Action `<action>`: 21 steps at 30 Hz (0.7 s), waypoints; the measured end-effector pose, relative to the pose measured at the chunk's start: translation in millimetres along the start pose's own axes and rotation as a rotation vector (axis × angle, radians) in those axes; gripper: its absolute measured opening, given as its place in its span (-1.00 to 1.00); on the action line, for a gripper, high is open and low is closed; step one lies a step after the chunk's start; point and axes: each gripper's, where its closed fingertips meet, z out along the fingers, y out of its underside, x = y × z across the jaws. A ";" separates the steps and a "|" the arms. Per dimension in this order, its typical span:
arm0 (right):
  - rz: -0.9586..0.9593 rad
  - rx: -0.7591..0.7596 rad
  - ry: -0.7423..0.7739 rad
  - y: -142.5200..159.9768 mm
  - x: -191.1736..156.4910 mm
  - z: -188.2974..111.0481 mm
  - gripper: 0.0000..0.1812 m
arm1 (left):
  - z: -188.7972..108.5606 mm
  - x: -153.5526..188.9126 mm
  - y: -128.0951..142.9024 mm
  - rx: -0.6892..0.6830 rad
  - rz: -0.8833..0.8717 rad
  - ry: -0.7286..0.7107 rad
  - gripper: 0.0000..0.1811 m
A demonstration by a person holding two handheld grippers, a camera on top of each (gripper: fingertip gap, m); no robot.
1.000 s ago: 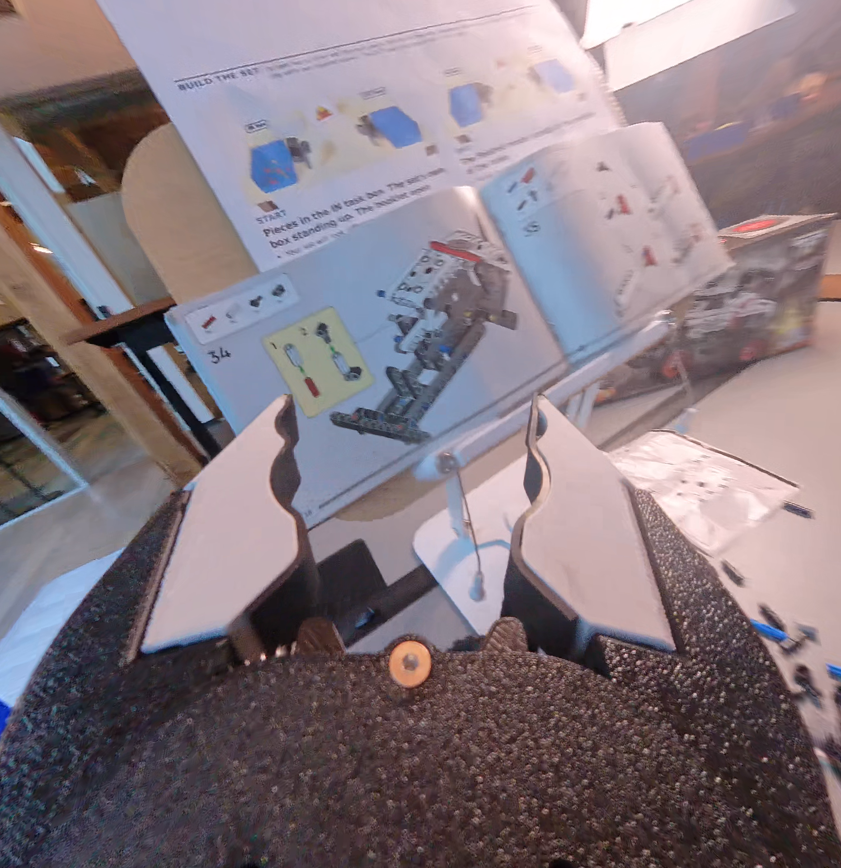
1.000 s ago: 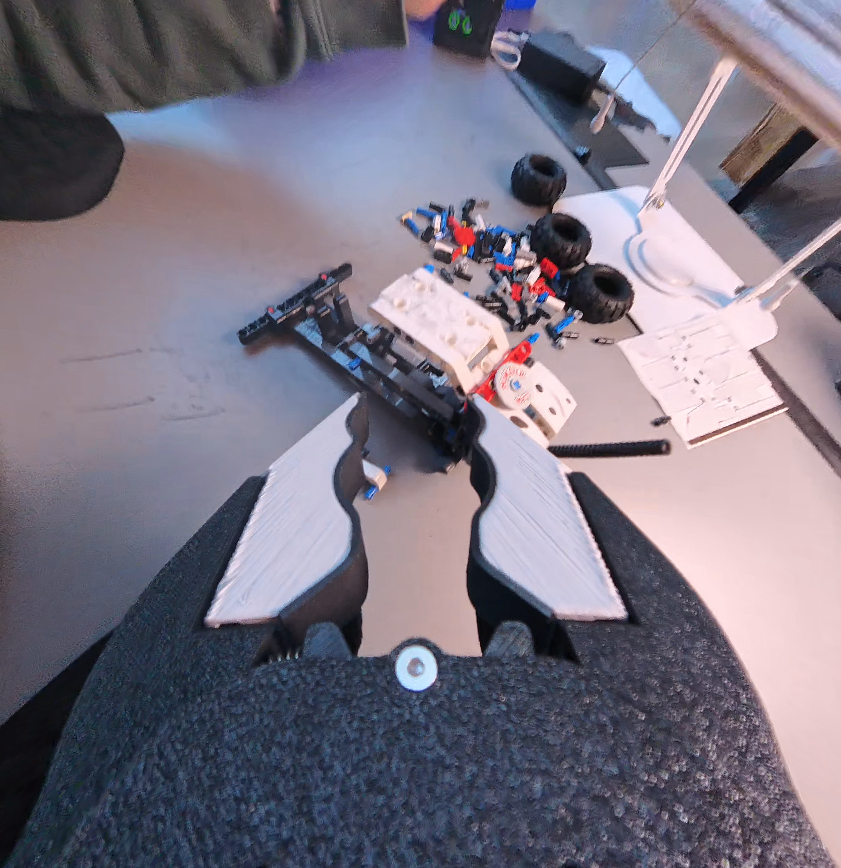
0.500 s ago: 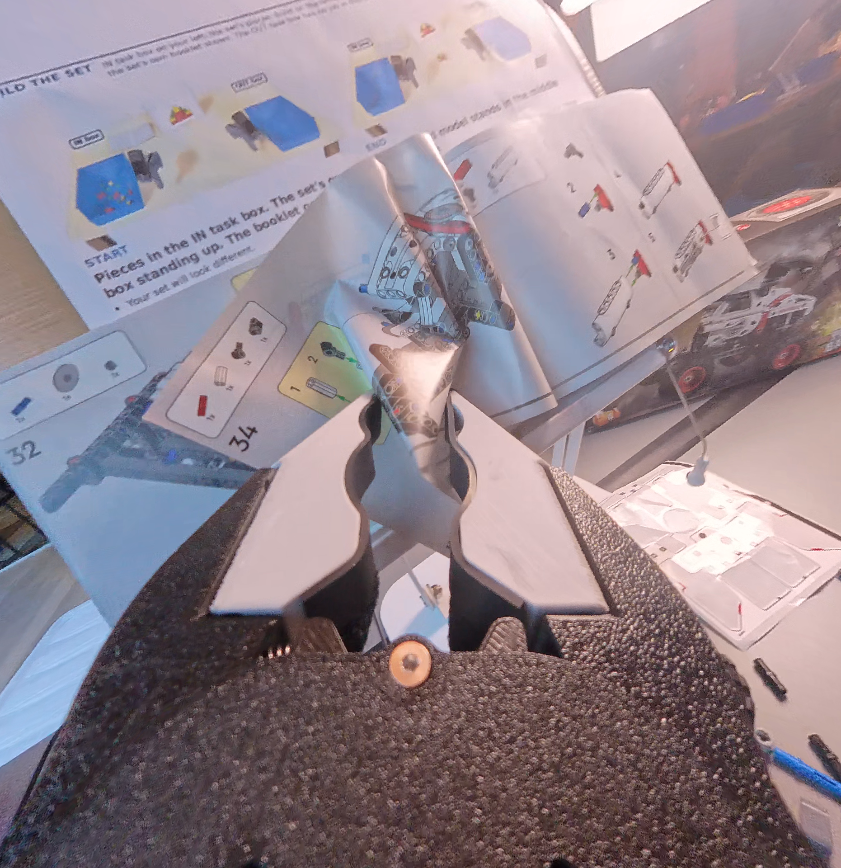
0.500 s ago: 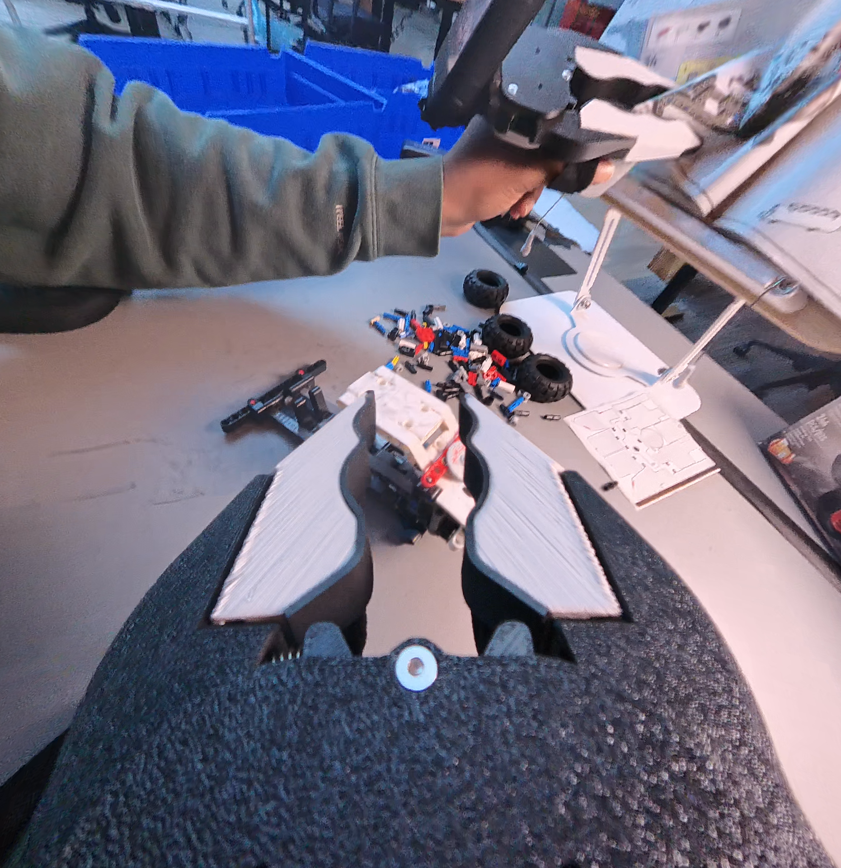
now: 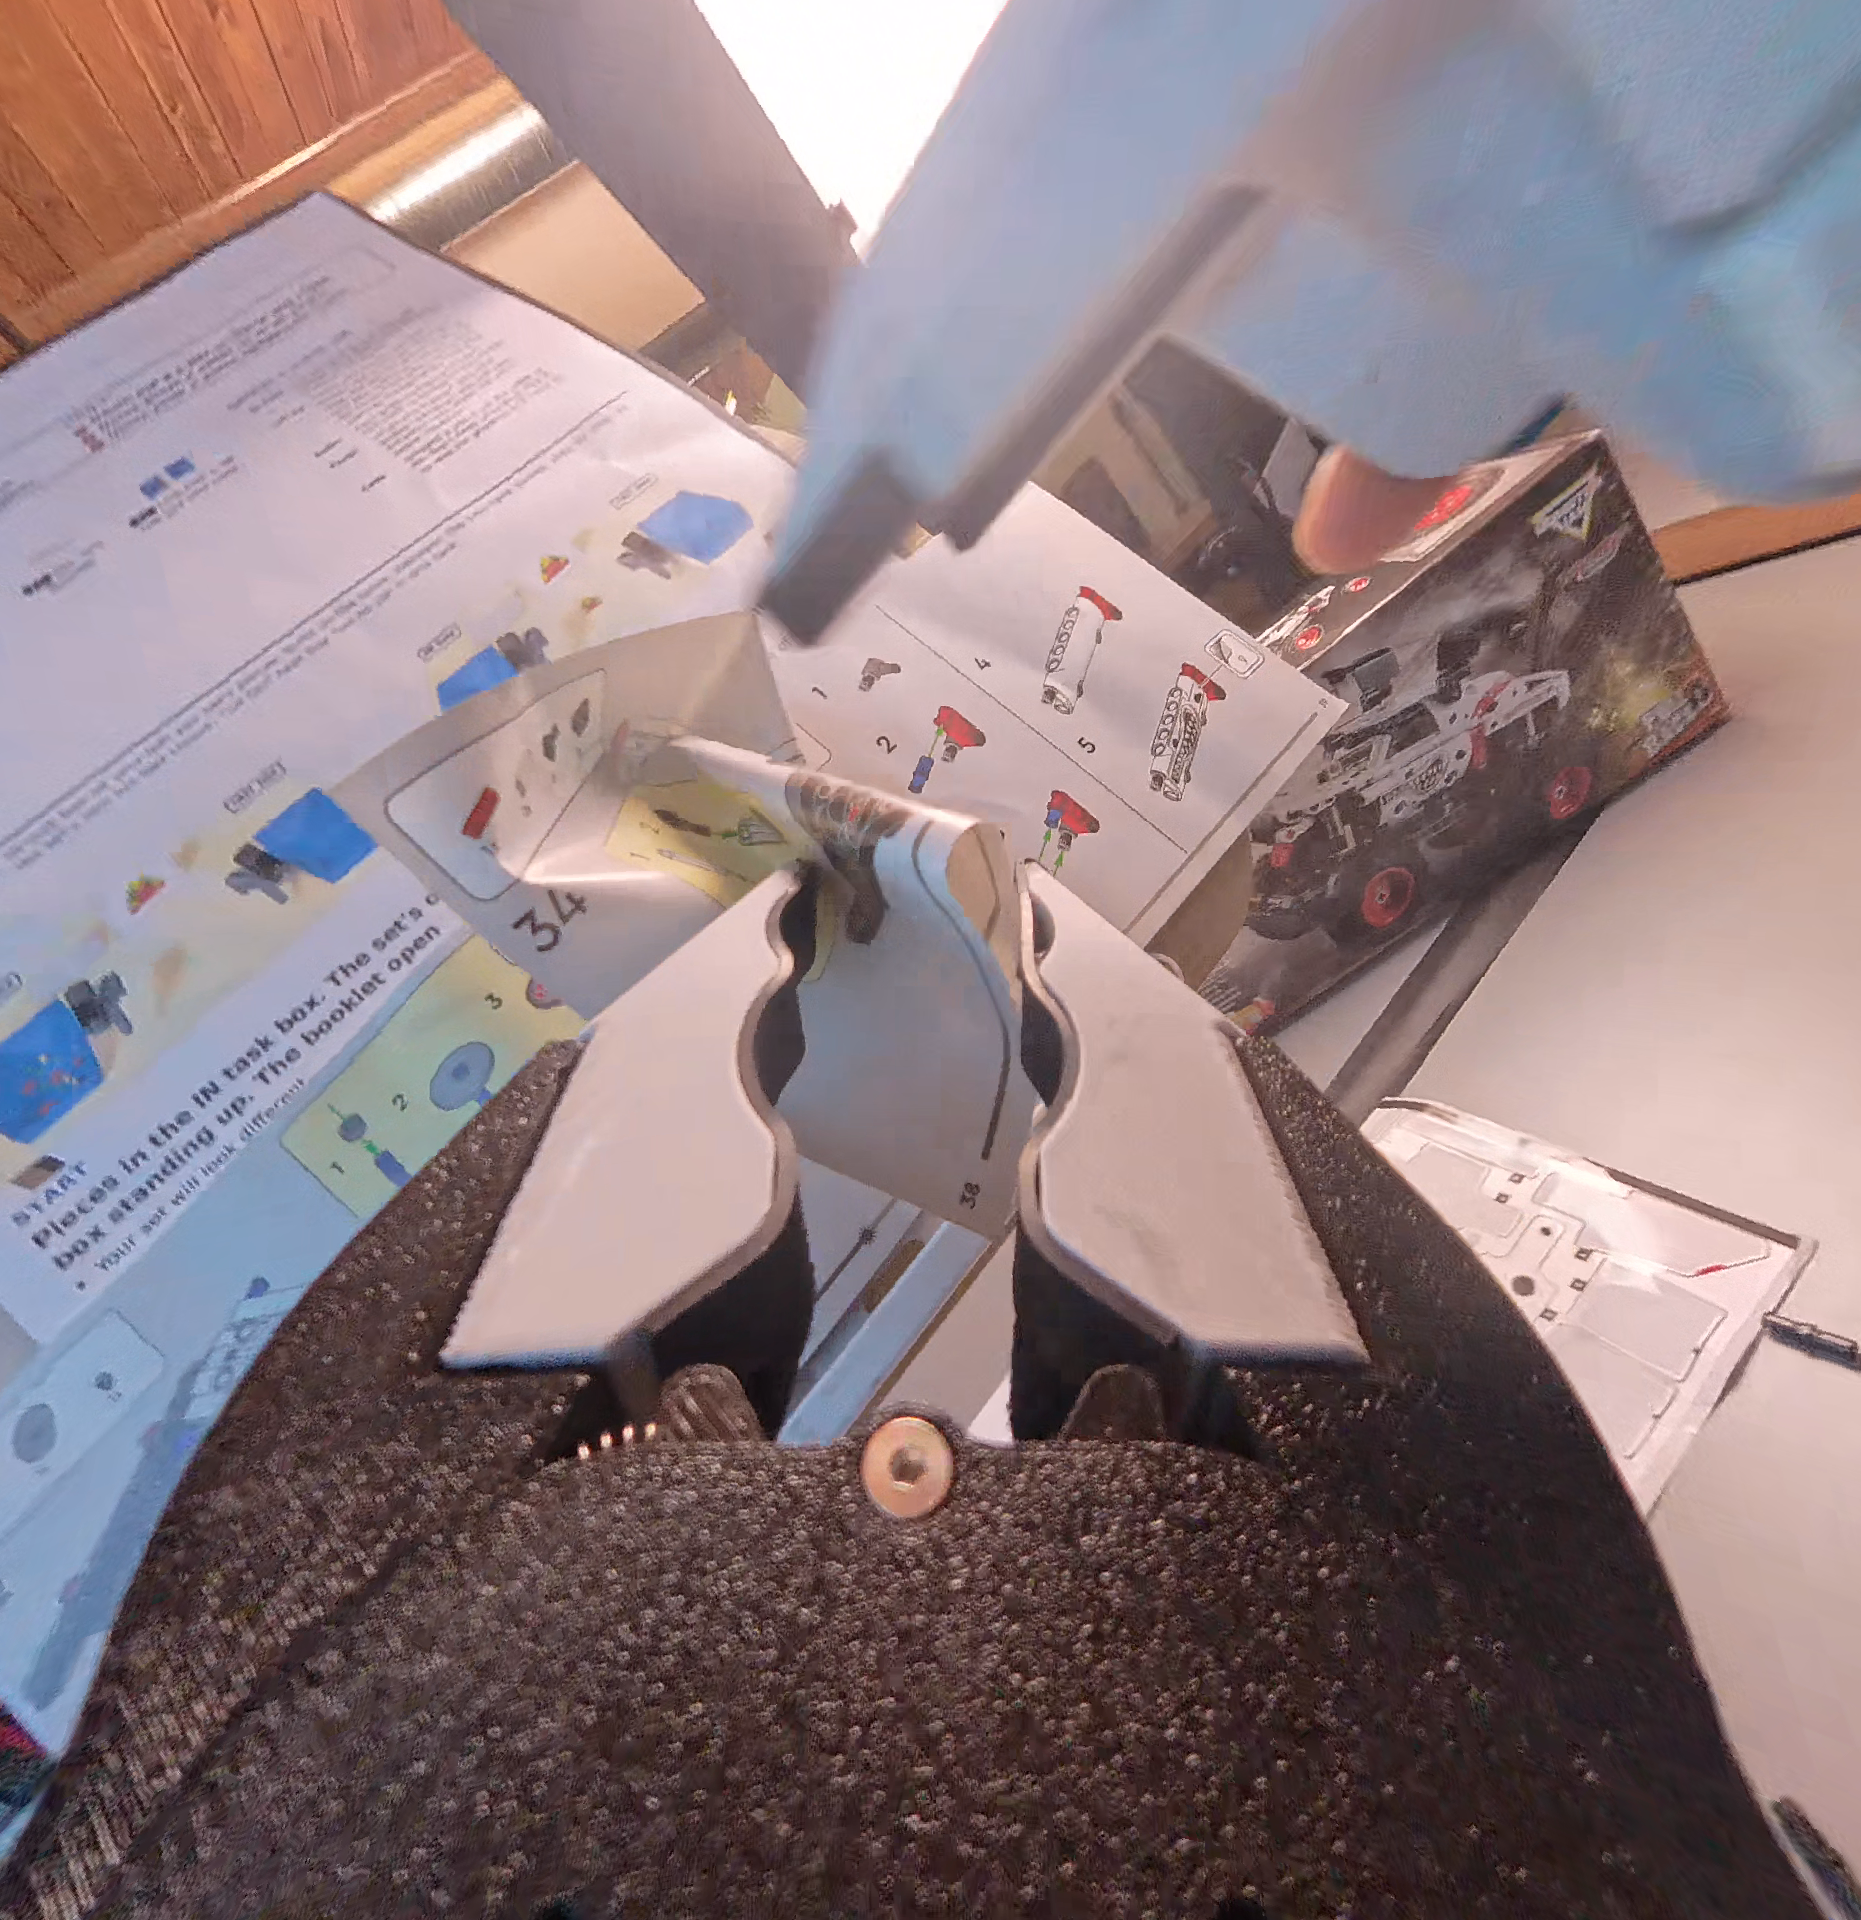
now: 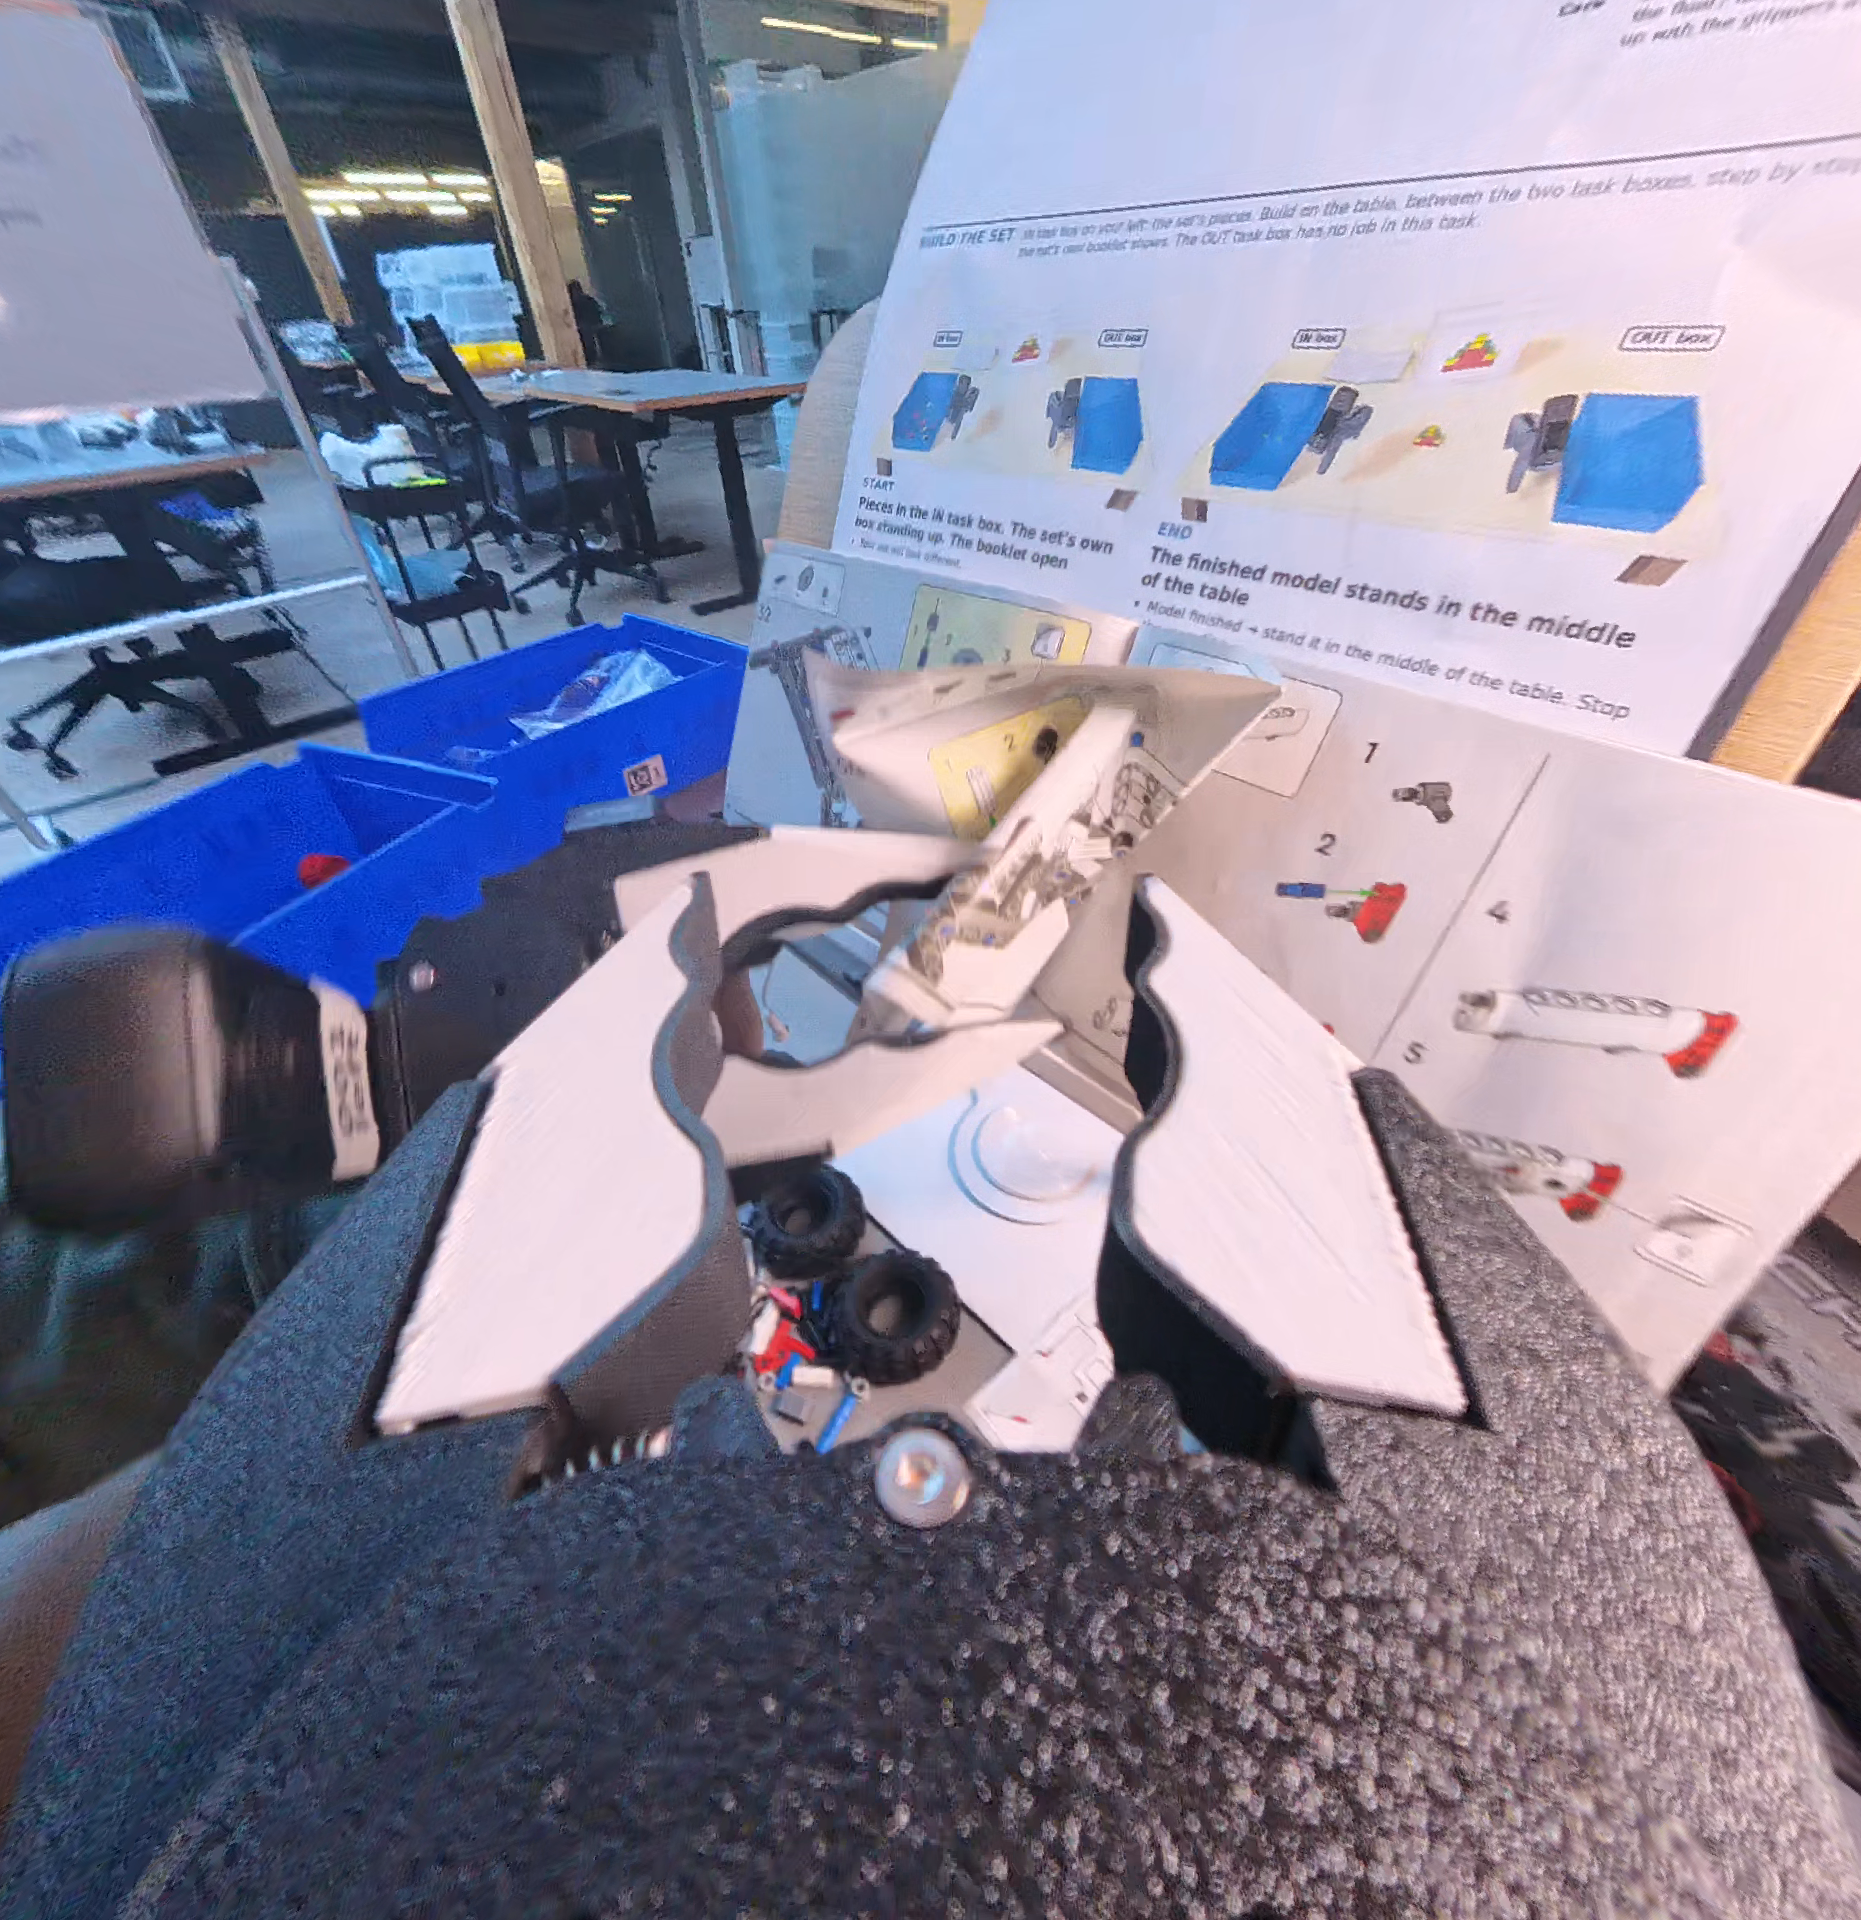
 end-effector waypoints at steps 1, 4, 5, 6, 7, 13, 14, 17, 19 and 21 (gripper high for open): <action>0.041 -0.025 -0.023 -2.5 0.9 9.9 -0.04 | 0.4 2.4 -0.7 -0.002 0.060 -0.013 -0.58; 0.068 -0.135 -0.010 3.6 7.7 35.8 0.17 | 1.0 12.2 -2.4 -0.005 0.235 -0.034 -0.51; 0.073 -0.158 -0.001 6.2 11.1 42.4 0.17 | 0.5 16.3 -3.8 0.001 0.288 -0.037 -0.46; 0.089 -0.180 -0.006 9.7 12.9 47.9 0.17 | -0.6 21.6 -6.0 0.014 0.343 -0.036 -0.44; 0.100 -0.204 -0.005 14.0 15.8 51.8 0.14 | -2.2 27.0 -8.5 0.027 0.394 -0.035 -0.41; 0.101 -0.152 0.048 8.6 46.6 40.8 -0.36 | -22.1 43.8 -10.9 0.087 0.439 0.004 -0.33; 0.095 -0.152 0.063 9.2 52.9 37.9 -0.43 | -26.2 43.1 -11.1 0.094 0.403 0.013 -0.33; 0.012 -0.155 0.136 10.6 74.3 31.3 -0.66 | -32.9 33.7 -8.7 0.090 0.262 0.033 -0.39; -0.015 -0.176 0.155 12.4 82.7 29.7 -0.66 | -31.9 22.6 -2.5 0.067 0.173 0.038 -0.41; -0.037 -0.188 0.168 11.1 89.8 28.5 -0.62 | -29.0 9.7 6.4 0.040 0.121 0.032 -0.42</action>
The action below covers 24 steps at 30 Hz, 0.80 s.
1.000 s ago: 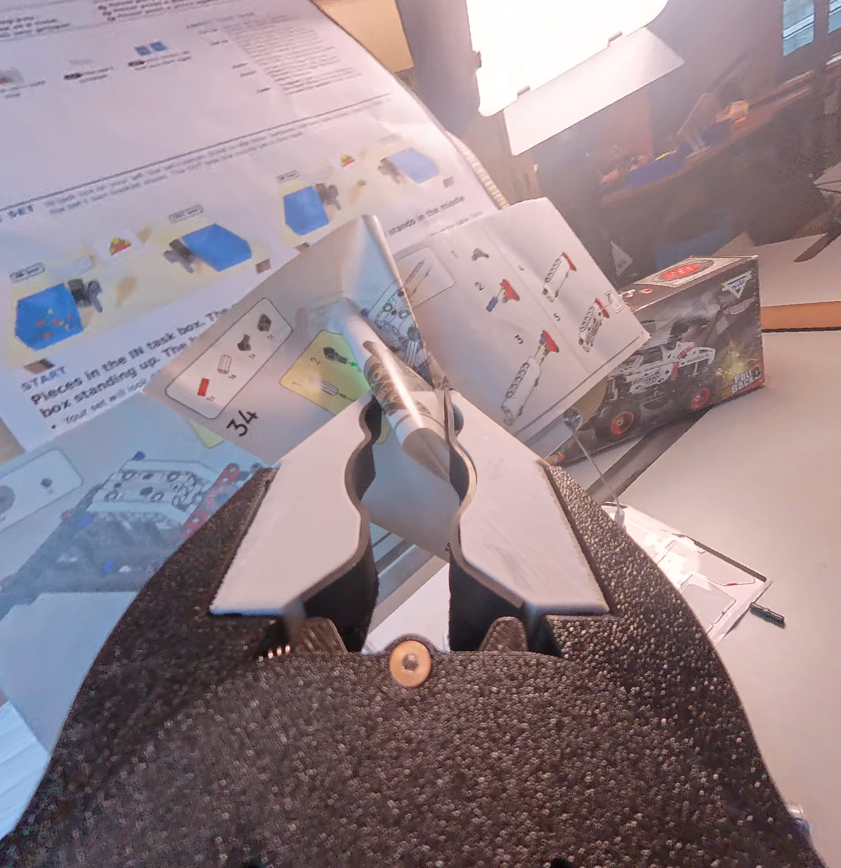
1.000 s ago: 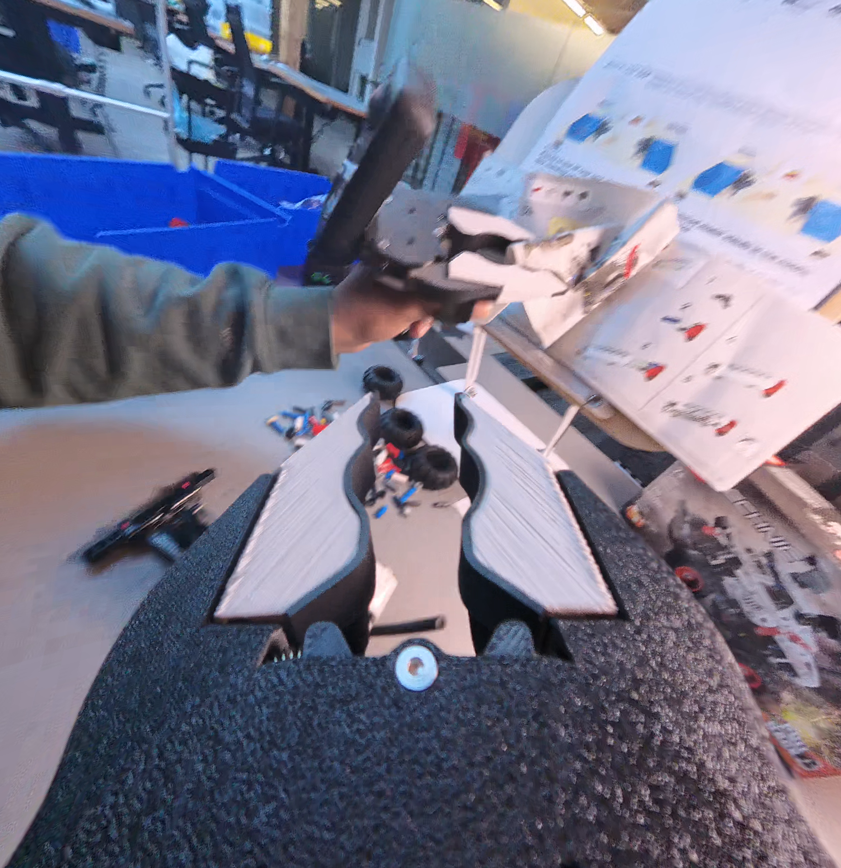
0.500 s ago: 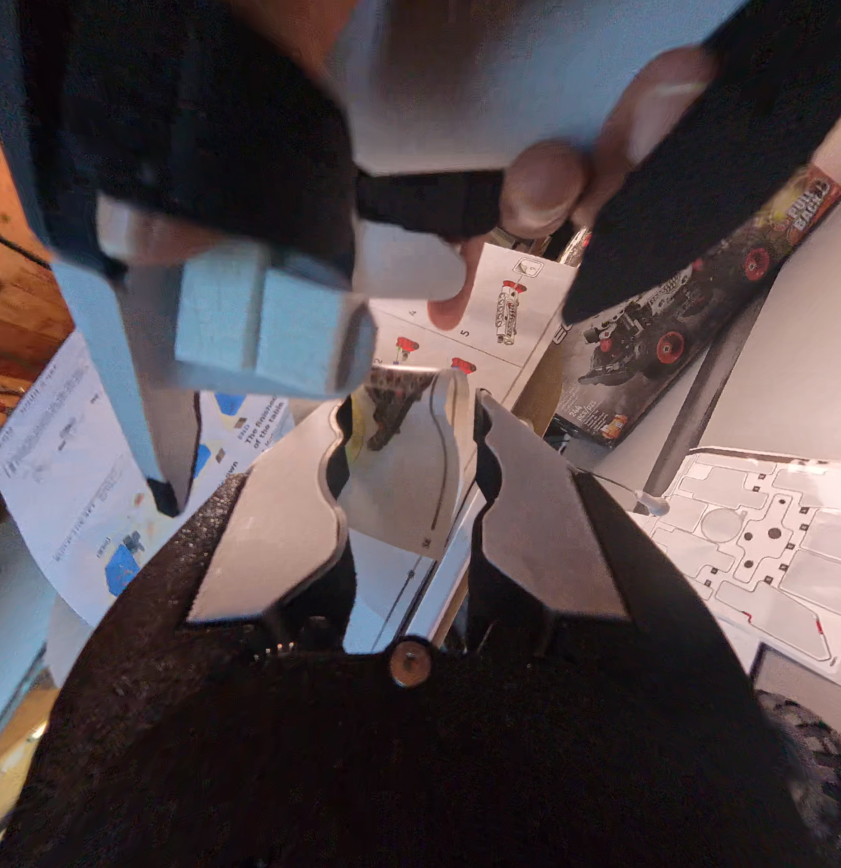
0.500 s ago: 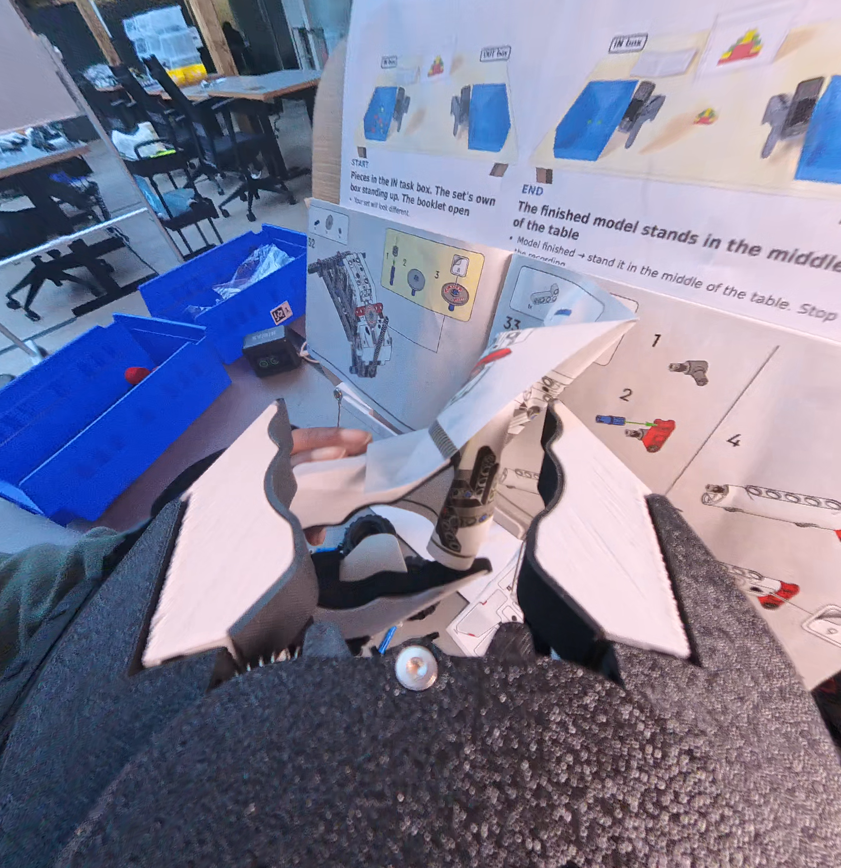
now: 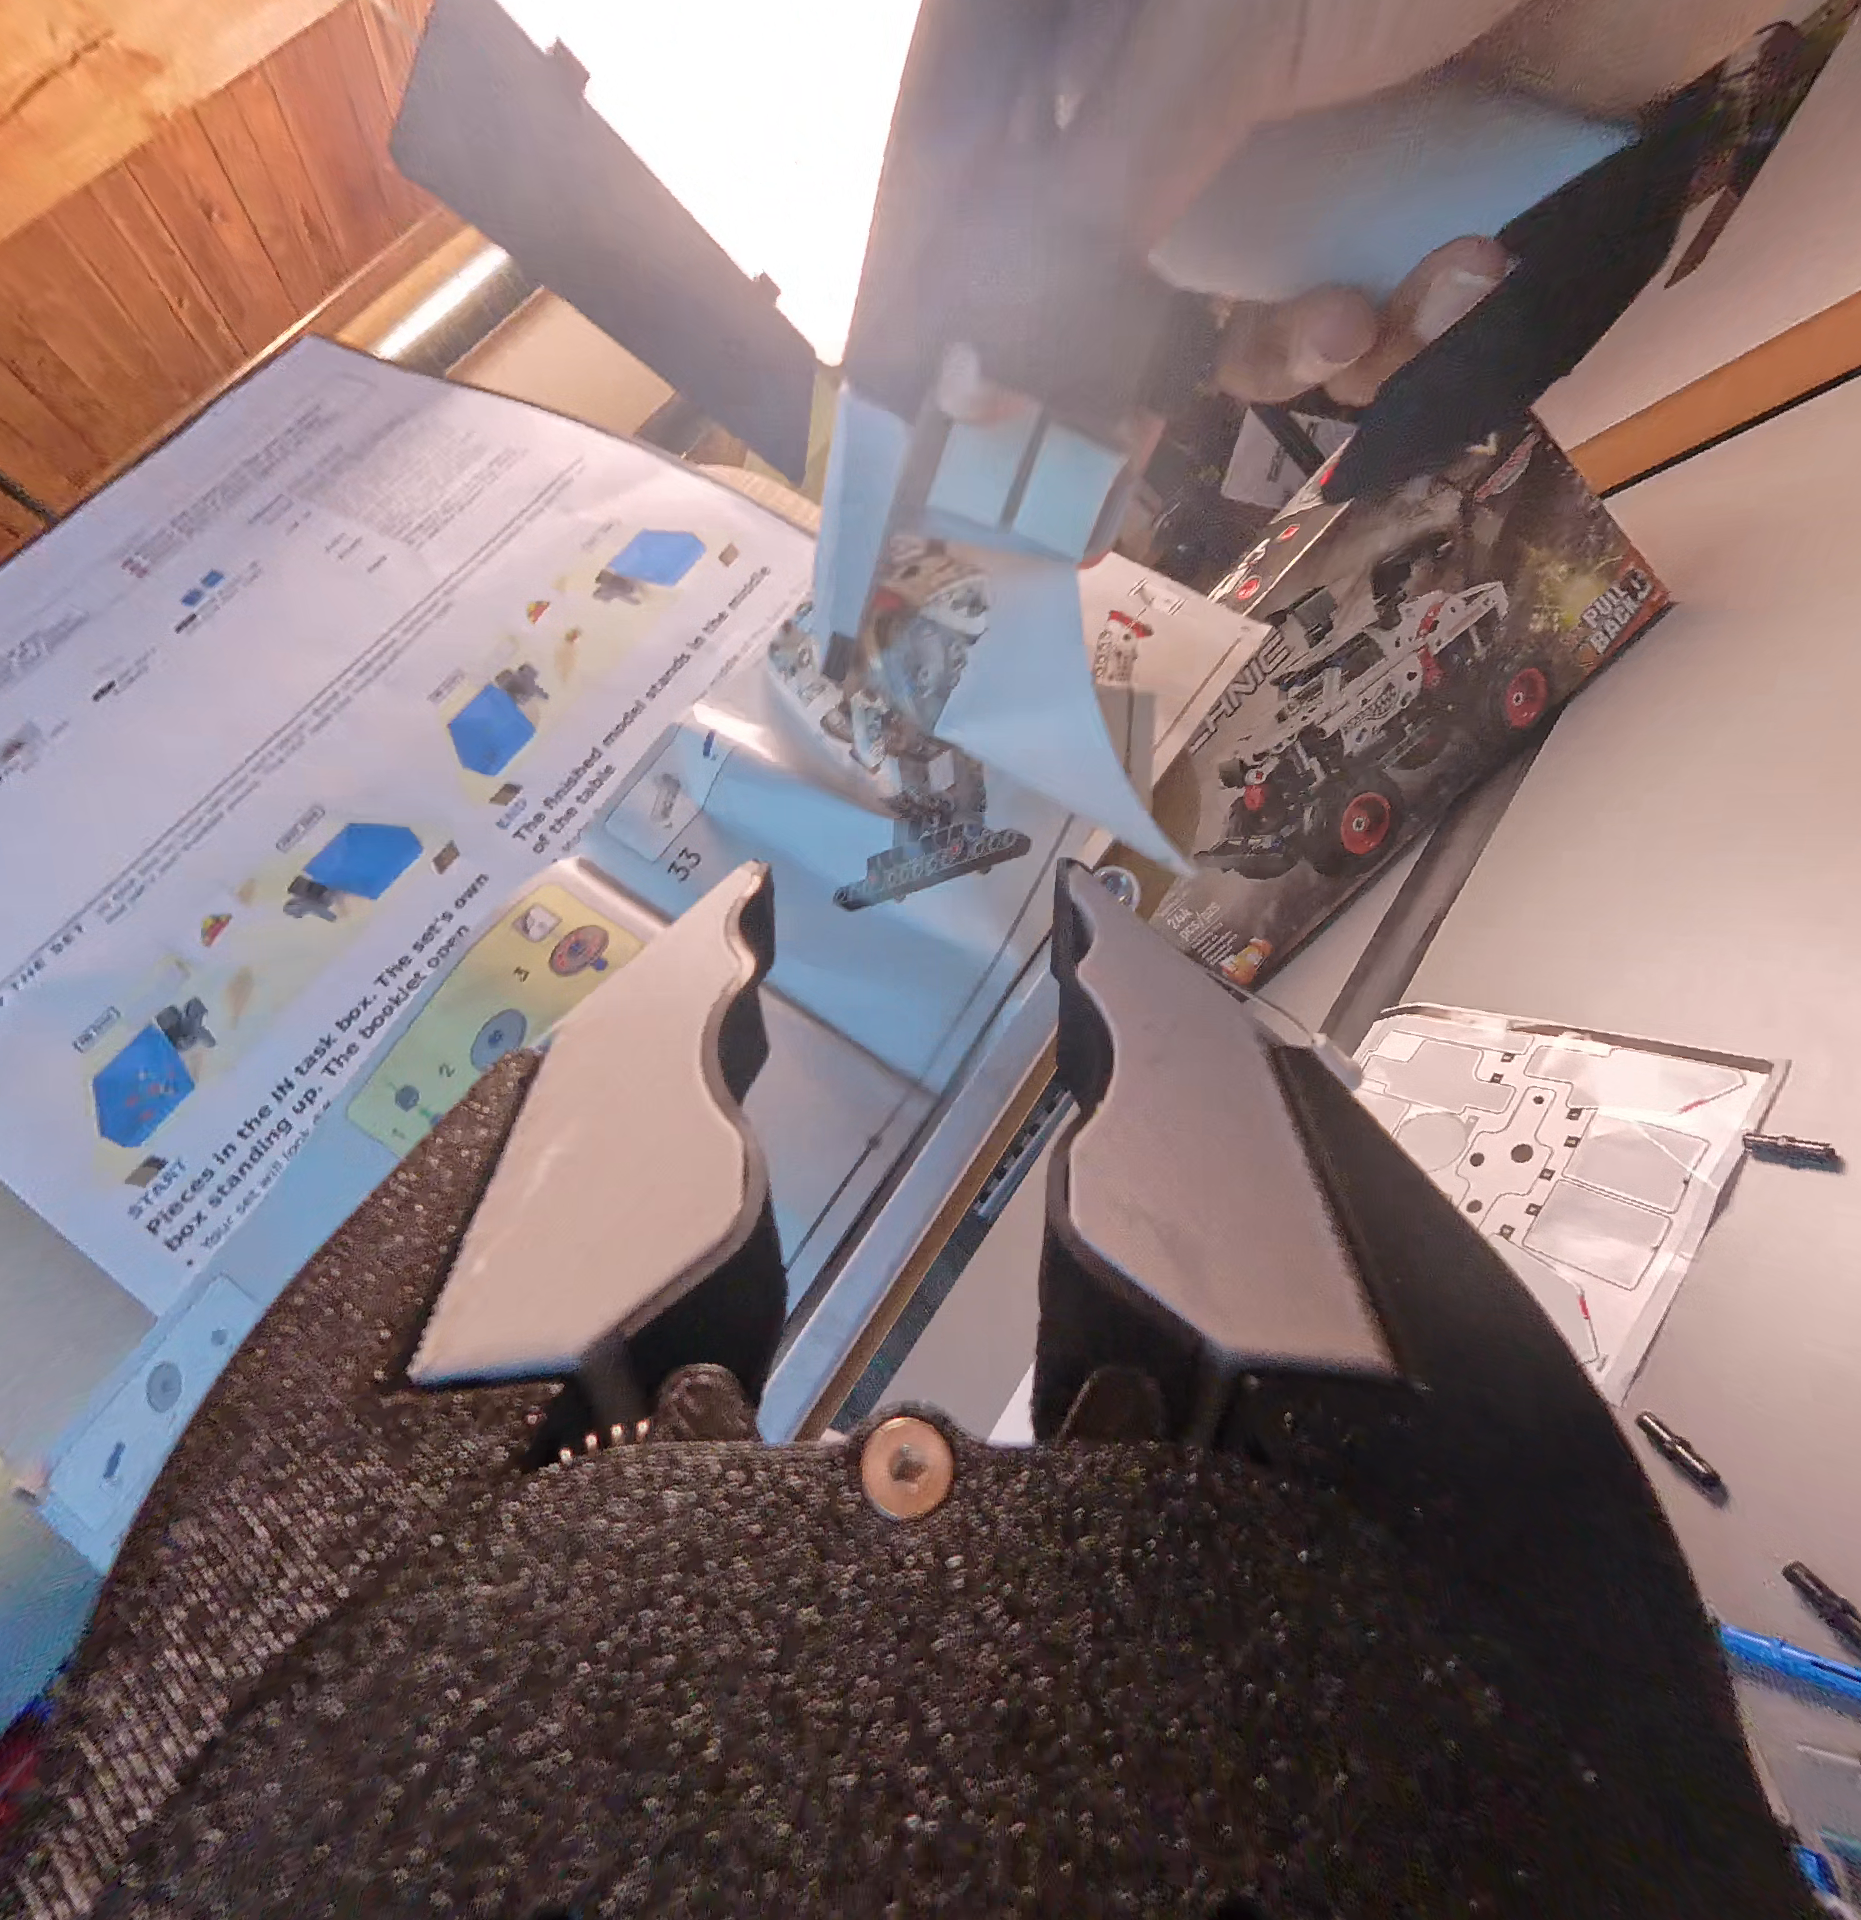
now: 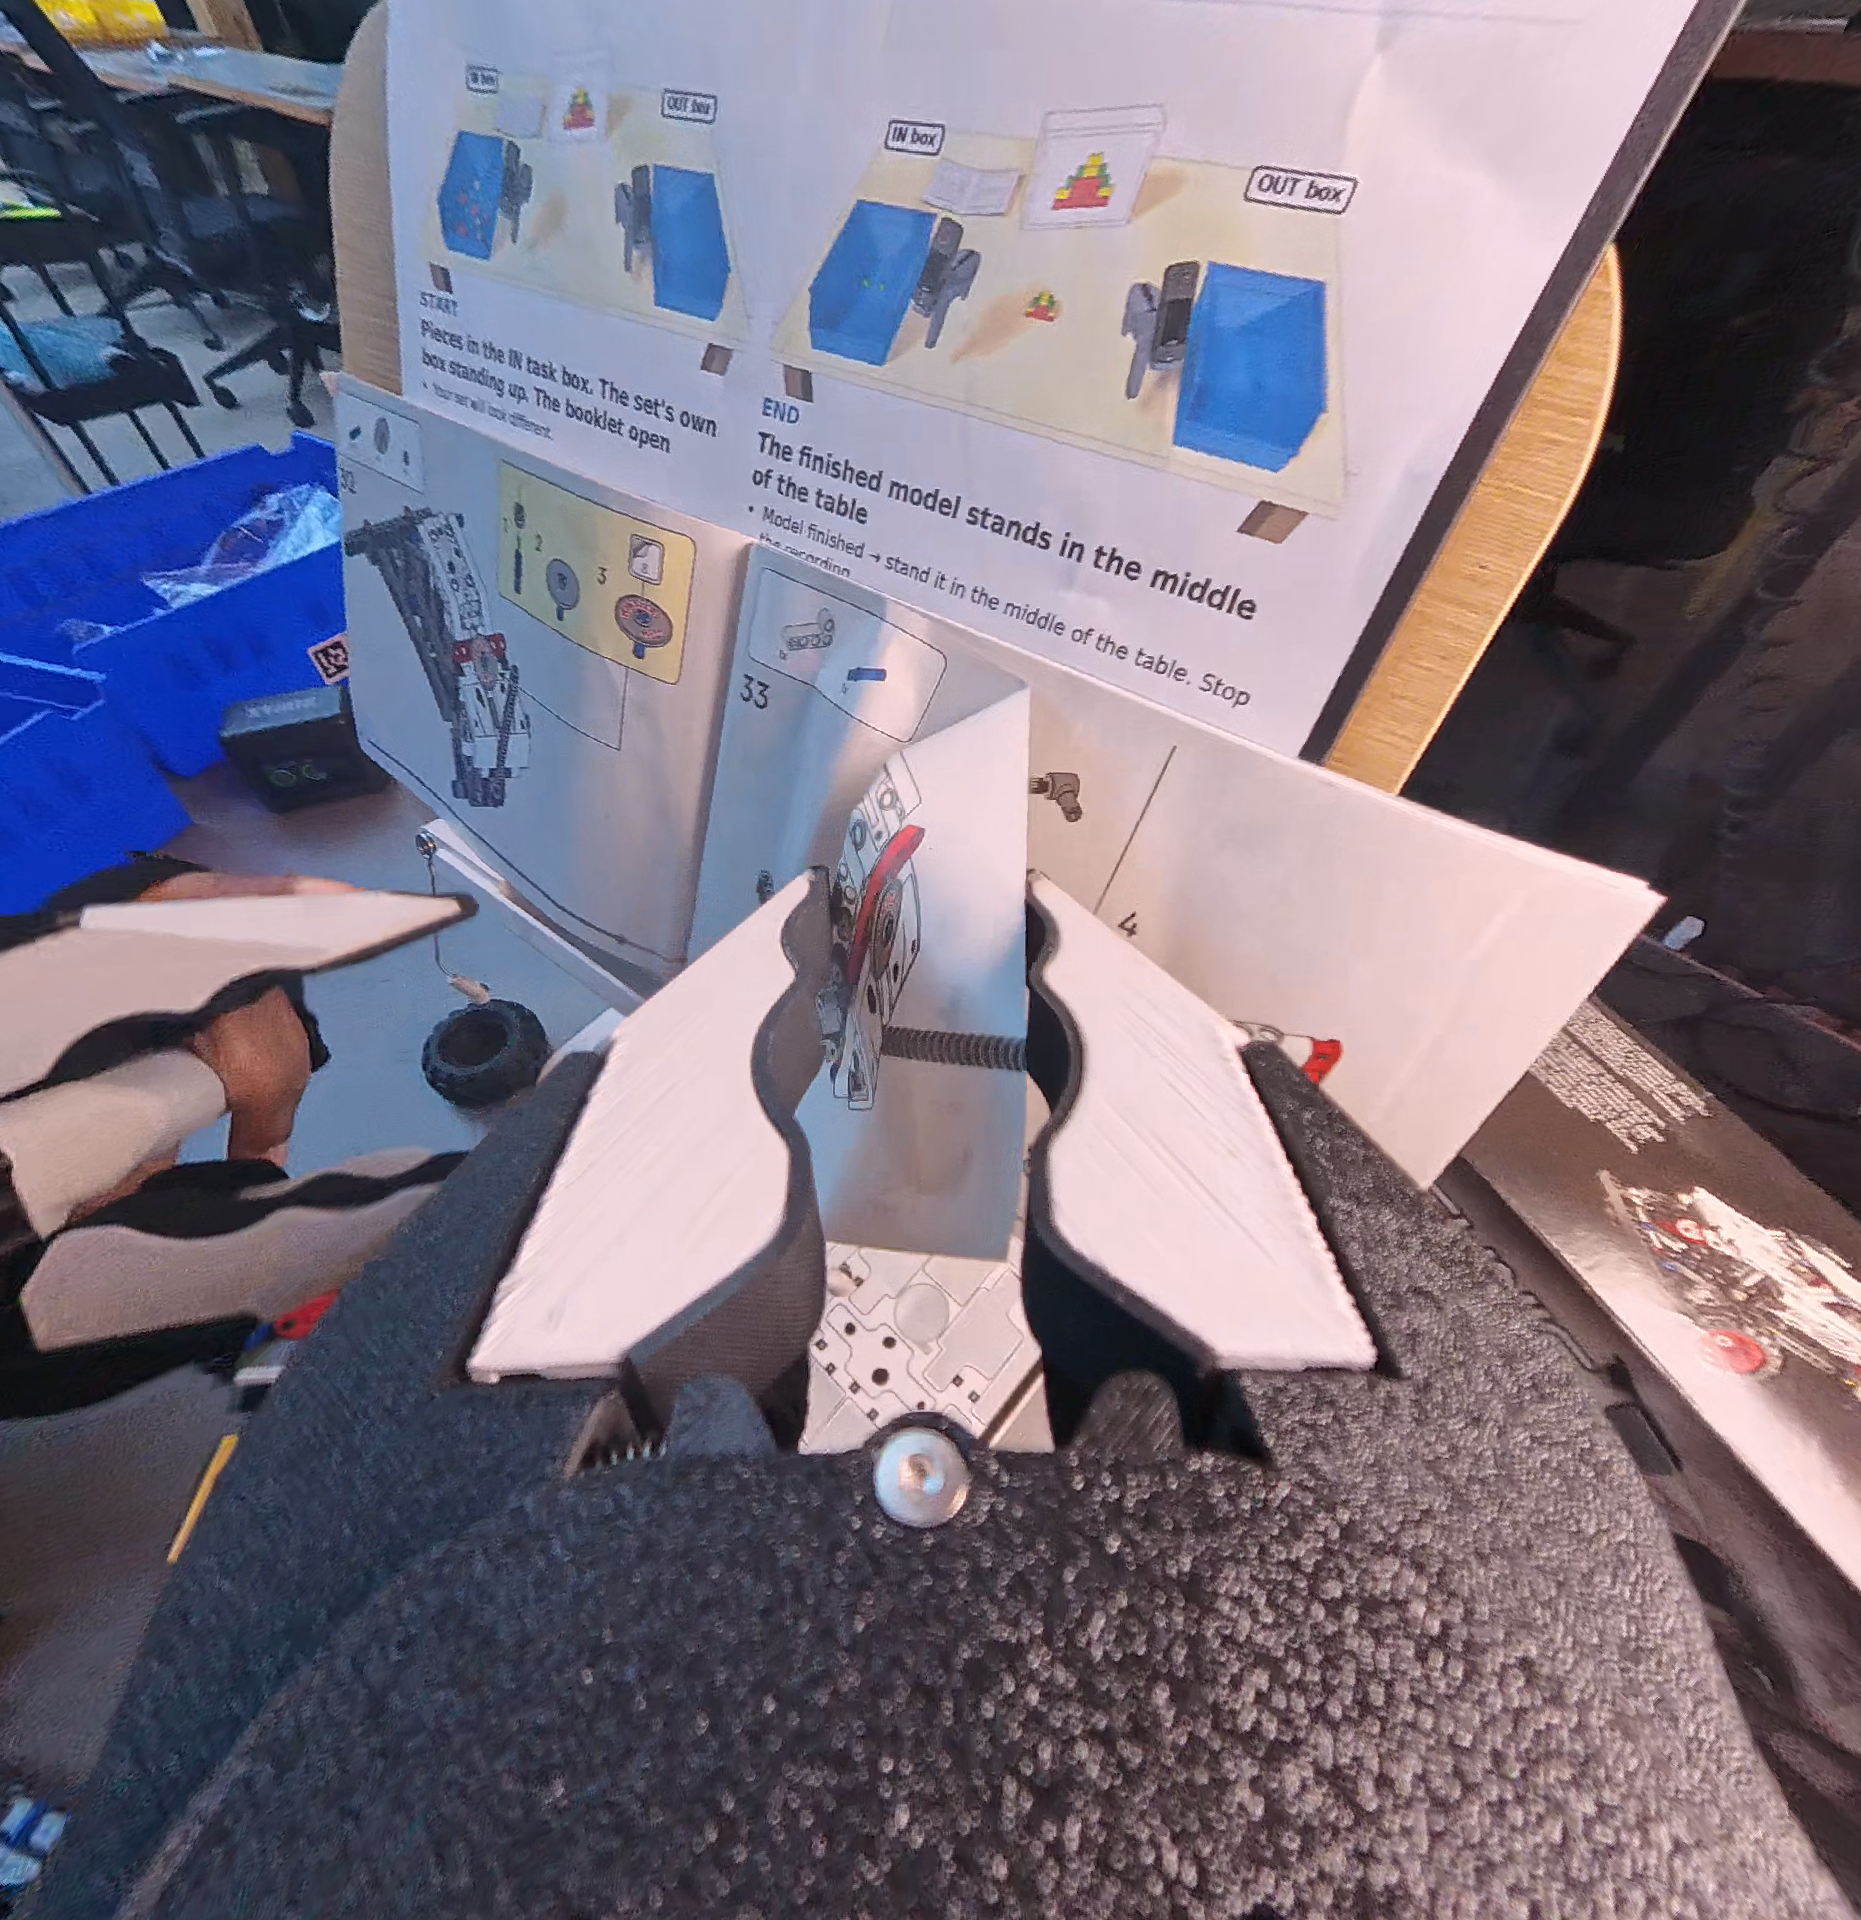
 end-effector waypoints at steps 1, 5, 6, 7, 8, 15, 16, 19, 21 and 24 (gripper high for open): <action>-0.025 -0.008 0.010 -0.2 3.8 0.1 -0.62 | 2.0 -5.9 7.5 -0.026 -0.018 -0.003 -0.42; -0.151 -0.054 0.070 3.3 17.6 -0.6 -0.60 | 11.2 -27.3 53.9 -0.226 -0.040 -0.011 -0.46; -0.159 -0.057 0.080 3.2 20.3 -2.4 -0.58 | 11.0 -33.9 61.6 -0.251 -0.036 -0.026 -0.50; -0.161 -0.059 0.092 2.8 23.7 -4.6 -0.56 | 10.1 -40.1 67.6 -0.269 -0.024 -0.044 -0.56; -0.159 -0.059 0.115 2.5 28.9 -7.0 -0.55 | 9.0 -44.5 73.1 -0.287 -0.007 -0.055 -0.60; -0.289 -0.064 0.403 3.3 83.1 -23.8 -0.48 | 4.0 -50.9 90.7 -0.350 -0.017 -0.058 -0.73; -0.318 -0.053 0.460 1.6 91.6 -28.6 -0.48 | 3.5 -50.7 91.4 -0.353 -0.024 -0.057 -0.74; -0.315 0.042 0.521 -9.0 93.4 -44.9 -0.47 | 2.2 -50.8 92.0 -0.356 -0.048 -0.055 -0.74; -0.321 0.160 0.485 -22.0 69.4 -55.3 -0.53 | 1.7 -50.6 92.0 -0.357 -0.049 -0.054 -0.75; -0.342 0.300 0.166 -25.2 -14.6 -47.3 -0.84 | 2.0 -50.0 91.9 -0.361 -0.055 -0.053 -0.76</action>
